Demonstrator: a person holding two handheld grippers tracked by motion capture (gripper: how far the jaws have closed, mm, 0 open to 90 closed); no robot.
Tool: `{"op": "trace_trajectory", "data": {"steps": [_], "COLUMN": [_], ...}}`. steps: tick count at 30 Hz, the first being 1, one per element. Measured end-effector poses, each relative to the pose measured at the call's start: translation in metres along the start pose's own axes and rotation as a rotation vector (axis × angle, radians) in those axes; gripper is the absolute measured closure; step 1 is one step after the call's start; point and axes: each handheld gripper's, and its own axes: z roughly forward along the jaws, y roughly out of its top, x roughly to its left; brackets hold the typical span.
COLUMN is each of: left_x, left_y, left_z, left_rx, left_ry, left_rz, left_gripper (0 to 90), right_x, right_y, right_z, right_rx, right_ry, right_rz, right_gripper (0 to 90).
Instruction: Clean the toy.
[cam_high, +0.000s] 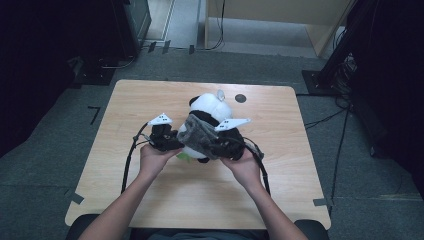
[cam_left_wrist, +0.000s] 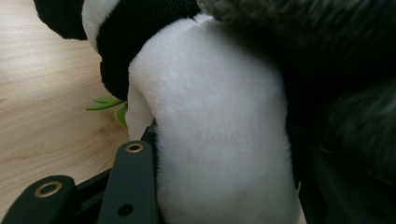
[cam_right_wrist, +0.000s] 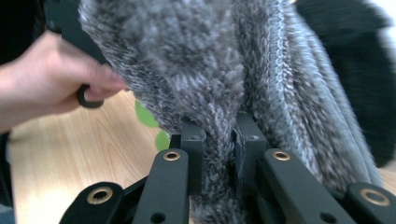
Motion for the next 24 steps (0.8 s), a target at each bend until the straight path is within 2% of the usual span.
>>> {"op": "trace_trajectory", "data": {"steps": [2, 7, 11, 16, 20, 24], "left_x": [0.001, 0.003, 0.004, 0.006, 0.007, 0.006], "left_y": [0.001, 0.004, 0.006, 0.008, 0.008, 0.009], "left_z": [0.001, 0.004, 0.006, 0.008, 0.010, 0.007], "left_rx": [-0.002, -0.030, -0.055, -0.052, -0.054, -0.077], "left_ry": [-0.004, -0.027, -0.065, -0.068, -0.074, -0.085], "left_rz": [-0.012, -0.063, -0.114, -0.145, -0.162, -0.179], "left_gripper": [53.6, 53.1, 53.0, 52.7, 52.5, 52.4], "right_x": [0.005, 0.015, 0.021, 0.023, 0.023, 0.021], "right_y": [-0.003, -0.012, -0.018, -0.026, -0.031, -0.037], "right_z": [0.004, 0.011, 0.019, 0.026, 0.034, 0.045], "right_rx": [-0.002, -0.023, -0.012, -0.039, -0.002, 0.026], "right_ry": [0.000, 0.037, 0.061, 0.037, 0.012, 0.013], "right_rz": [-0.004, 0.001, -0.011, -0.070, -0.129, -0.123], "right_gripper": [78.6, 78.9, 79.0, 79.3, 79.5, 79.7]}}
